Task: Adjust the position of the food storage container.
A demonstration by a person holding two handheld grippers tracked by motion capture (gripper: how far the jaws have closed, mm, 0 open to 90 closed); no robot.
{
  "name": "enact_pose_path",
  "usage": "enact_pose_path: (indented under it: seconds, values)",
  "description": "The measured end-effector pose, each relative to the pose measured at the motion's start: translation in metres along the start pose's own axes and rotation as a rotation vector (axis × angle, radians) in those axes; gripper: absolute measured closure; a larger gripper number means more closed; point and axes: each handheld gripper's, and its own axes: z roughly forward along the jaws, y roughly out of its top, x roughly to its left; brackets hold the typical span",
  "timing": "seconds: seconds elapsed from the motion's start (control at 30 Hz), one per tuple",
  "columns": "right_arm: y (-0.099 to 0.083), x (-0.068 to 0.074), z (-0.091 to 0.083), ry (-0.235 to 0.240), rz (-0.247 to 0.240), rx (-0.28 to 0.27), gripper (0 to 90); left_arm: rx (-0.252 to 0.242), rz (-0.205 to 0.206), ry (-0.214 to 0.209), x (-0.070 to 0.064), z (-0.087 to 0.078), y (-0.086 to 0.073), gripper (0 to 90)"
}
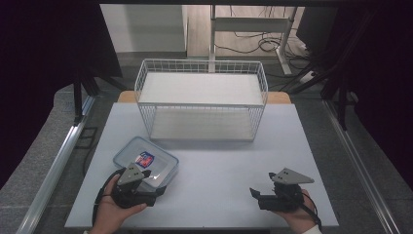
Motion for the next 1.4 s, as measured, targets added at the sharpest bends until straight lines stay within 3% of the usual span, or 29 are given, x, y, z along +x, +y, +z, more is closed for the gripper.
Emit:
enact_pose_path:
  seconds: [0.6,0.87,1.1,1.4]
  values:
    - [0.002,0.006,0.0,-0.02,-0.036,0.01,18.0,-0.006,-0.005,0.011,-0.001,-0.005,-0.004,23.0]
    - [0.002,0.004,0.0,-0.034,-0.032,0.02,18.7,0.002,-0.012,-0.009,0.002,-0.006,-0.001,23.0]
    - [0.002,0.007,-0.001,-0.04,-0.051,0.021,19.1,0.008,-0.027,-0.024,0.015,-0.016,0.011,24.9]
    - [0.002,0.004,0.0,-0.044,-0.038,0.027,19.6,0.029,-0.052,0.024,0.047,-0.032,0.034,26.8]
